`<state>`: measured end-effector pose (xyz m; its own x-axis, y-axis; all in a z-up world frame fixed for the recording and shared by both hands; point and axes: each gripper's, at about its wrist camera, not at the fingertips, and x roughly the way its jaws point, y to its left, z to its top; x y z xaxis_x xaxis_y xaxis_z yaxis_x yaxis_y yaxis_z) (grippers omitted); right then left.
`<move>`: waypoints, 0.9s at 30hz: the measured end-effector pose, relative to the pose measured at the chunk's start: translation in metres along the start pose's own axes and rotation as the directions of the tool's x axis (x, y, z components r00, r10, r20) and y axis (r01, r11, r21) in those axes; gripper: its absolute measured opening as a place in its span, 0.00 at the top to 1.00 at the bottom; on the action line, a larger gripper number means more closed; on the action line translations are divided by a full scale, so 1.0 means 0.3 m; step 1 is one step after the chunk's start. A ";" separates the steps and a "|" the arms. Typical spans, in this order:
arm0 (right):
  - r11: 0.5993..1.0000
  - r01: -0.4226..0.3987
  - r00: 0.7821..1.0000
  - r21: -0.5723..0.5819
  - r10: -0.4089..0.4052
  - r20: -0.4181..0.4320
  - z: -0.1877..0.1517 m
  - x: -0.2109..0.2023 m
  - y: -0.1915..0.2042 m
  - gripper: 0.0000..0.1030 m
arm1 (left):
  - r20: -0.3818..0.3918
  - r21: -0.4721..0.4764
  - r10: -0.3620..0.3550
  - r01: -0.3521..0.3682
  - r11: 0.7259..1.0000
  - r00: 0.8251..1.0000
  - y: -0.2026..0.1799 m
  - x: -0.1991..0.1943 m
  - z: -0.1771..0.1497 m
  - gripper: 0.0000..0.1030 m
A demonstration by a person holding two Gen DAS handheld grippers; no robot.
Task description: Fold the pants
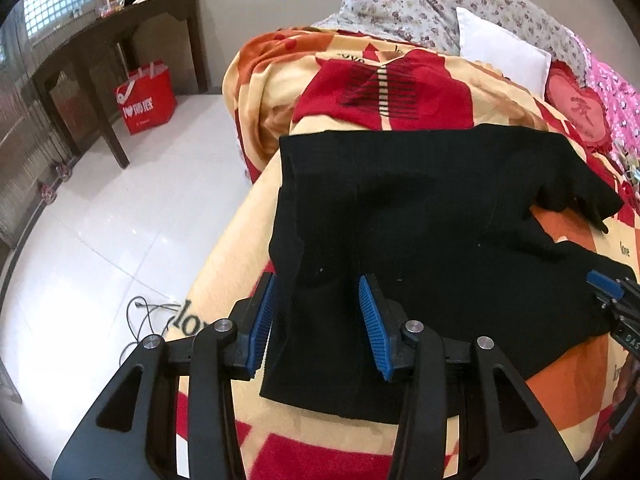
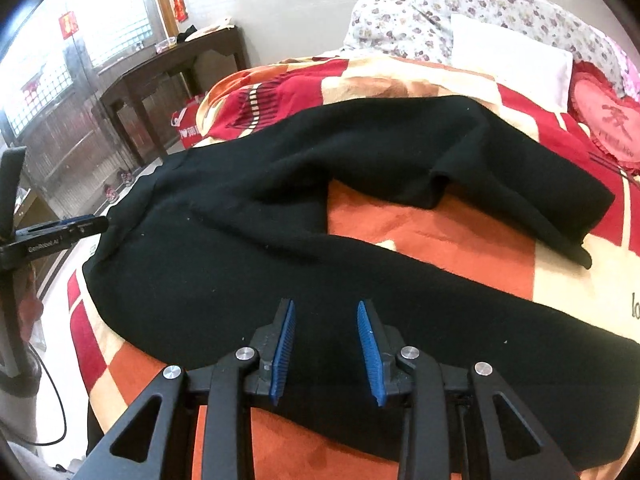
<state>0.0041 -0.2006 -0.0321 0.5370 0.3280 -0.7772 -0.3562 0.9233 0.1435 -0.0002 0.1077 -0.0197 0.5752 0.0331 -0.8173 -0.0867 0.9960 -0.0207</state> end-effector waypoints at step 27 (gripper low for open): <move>1.000 0.001 1.000 0.018 0.000 -0.006 0.040 0.050 -0.040 0.57 | -0.106 0.053 -0.108 0.114 0.992 0.988 -0.183 0.152 0.041 0.58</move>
<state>0.0256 -0.2042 -0.0382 0.5328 0.3264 -0.7808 -0.3423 0.9269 0.1539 0.0407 0.0555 -0.0488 0.4918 -0.0837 -0.8667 0.0224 0.9963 -0.0835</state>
